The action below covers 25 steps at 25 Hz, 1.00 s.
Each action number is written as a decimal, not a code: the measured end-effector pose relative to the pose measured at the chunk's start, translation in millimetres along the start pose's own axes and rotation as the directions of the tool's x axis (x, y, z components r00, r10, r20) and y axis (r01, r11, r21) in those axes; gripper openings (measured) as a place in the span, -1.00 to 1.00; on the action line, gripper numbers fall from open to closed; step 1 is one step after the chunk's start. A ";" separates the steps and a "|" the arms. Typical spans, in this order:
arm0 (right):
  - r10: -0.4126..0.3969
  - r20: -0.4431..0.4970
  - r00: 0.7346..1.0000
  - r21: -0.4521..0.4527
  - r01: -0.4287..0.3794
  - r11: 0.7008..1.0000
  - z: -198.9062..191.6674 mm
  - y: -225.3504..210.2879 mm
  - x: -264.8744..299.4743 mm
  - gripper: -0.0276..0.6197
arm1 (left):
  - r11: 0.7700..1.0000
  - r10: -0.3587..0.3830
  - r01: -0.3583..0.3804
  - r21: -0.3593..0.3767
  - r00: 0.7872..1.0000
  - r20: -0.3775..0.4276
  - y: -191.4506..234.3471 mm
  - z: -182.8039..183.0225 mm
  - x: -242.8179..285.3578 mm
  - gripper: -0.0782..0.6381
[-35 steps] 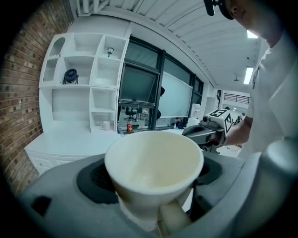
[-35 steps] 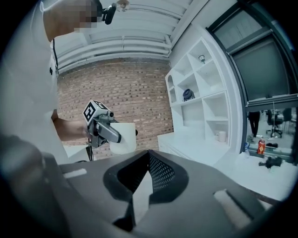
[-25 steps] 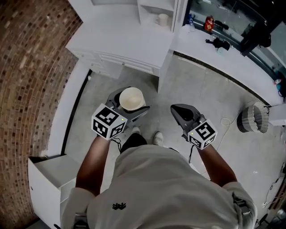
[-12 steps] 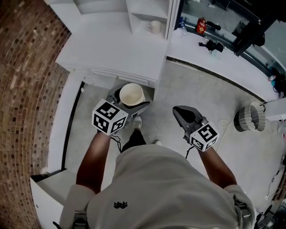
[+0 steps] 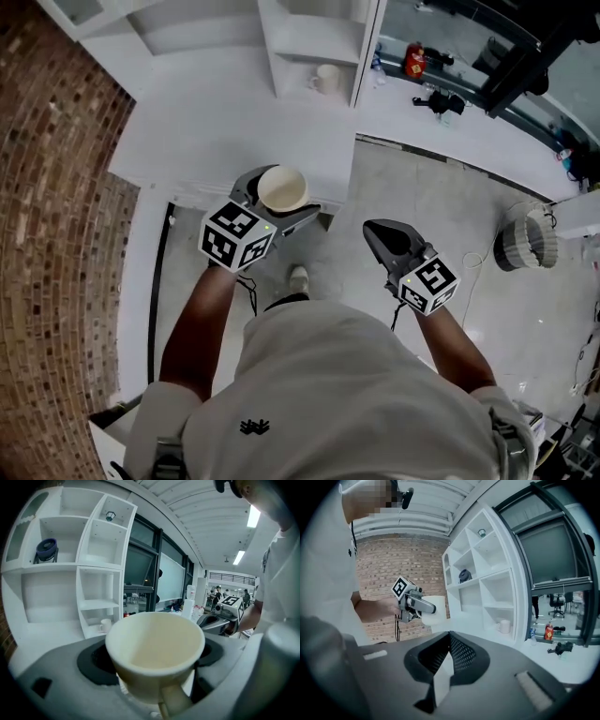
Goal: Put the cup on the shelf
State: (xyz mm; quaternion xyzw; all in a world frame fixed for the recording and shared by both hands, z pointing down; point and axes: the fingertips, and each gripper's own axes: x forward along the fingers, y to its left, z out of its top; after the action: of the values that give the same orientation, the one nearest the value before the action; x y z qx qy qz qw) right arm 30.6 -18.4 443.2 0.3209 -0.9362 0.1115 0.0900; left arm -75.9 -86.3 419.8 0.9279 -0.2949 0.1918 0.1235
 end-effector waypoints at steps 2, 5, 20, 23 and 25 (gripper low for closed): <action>-0.024 0.000 1.000 0.008 0.024 1.000 3.4 -4.4 15.8 -0.88 | 1.000 -0.018 0.018 0.015 1.000 -0.004 21.3 6.2 5.0 0.45; -0.054 -0.003 0.999 0.020 0.054 0.998 6.8 -7.6 39.1 -0.88 | 0.999 -0.039 0.039 0.034 0.999 -0.012 52.1 13.0 11.6 0.45; -0.046 -0.033 0.998 0.029 0.047 0.998 15.9 -57.7 86.2 -0.88 | 0.997 -0.031 0.031 0.077 0.999 -0.008 147.8 71.0 91.8 0.45; -0.035 -0.029 0.999 0.023 0.035 0.999 24.3 -83.8 91.0 -0.88 | 0.997 -0.012 0.012 0.074 1.000 -0.007 165.0 88.9 110.9 0.45; -0.024 -0.027 0.999 0.017 0.024 1.000 30.5 -102.0 95.0 -0.88 | 0.997 0.003 -0.002 0.076 1.000 -0.010 177.3 100.3 123.8 0.45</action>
State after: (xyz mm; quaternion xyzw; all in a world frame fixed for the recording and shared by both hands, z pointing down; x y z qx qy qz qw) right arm 17.1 -160.1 452.1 0.3314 -0.9300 0.1226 0.1011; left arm -59.8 -323.6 403.6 0.9306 -0.2878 0.2075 0.0894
